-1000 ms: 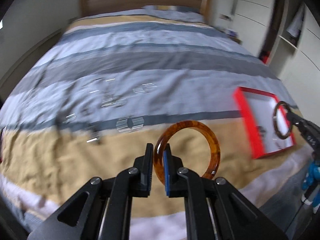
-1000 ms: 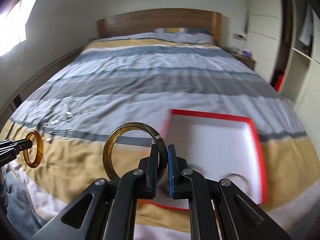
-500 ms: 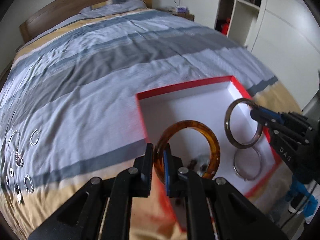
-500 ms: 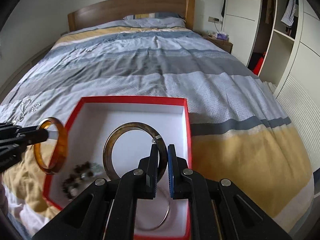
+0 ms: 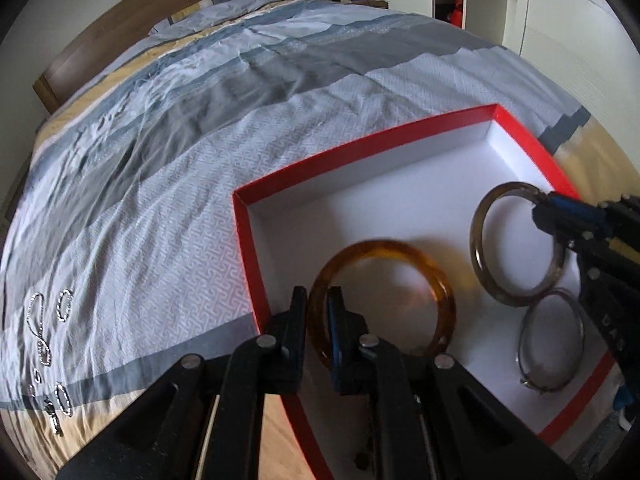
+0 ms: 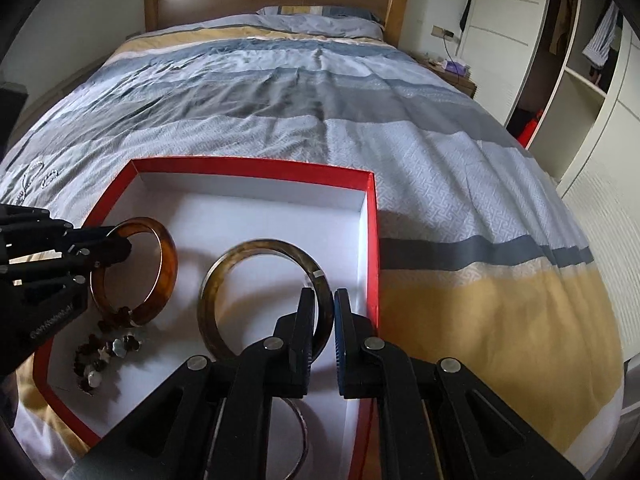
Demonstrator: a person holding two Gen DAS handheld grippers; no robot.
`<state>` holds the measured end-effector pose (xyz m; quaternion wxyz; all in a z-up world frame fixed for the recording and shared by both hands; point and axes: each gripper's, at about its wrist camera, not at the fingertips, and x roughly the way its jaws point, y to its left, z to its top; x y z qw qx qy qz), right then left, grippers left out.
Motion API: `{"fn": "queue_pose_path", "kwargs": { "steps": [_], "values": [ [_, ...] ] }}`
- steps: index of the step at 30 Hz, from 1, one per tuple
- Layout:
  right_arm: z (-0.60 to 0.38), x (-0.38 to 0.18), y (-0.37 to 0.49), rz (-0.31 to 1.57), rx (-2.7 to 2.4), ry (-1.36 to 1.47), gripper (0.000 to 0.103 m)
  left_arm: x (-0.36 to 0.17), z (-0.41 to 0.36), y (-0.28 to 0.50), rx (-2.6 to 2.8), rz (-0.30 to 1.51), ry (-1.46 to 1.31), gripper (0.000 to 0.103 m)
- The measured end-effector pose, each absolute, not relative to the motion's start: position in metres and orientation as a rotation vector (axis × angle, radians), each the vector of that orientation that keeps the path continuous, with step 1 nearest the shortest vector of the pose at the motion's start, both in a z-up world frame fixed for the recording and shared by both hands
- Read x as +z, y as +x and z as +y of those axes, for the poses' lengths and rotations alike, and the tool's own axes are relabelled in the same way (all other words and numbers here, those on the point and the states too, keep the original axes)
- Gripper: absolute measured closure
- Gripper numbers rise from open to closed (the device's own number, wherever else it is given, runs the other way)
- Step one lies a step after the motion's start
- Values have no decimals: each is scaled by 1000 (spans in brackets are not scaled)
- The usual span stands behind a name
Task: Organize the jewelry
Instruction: 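Carry both bangles into the red box and open both tools, then grasp the silver chain bracelet with the left tool while the right tool grasps a twisted silver hoop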
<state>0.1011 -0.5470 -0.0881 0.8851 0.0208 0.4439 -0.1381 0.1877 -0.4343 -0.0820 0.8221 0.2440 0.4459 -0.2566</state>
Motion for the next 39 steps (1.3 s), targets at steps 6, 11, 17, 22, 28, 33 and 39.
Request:
{"fn": "queue_pose_path", "kwargs": {
  "steps": [6,11,17,22,28,33,39],
  "values": [
    [-541,-82,96,920,-275,53,81,-77,-429,193,-573,982,461,92],
    [-537,-59,80,881,-307,35,63,-53,-412,183,-594,962,413,85],
    [-537,-25,47,838,-355,67,61,-16,-357,168,-569,941,318,73],
    [-515,1,22,804,-354,88,61,0,-302,154,-516,959,300,67],
    [-466,22,9,769,-295,105,61,15,-222,136,-439,935,291,61],
    [-418,37,13,746,-213,103,61,23,-149,133,-364,929,240,59],
    [-363,42,30,748,-108,95,61,20,-75,139,-272,934,177,59]
  ]
}}
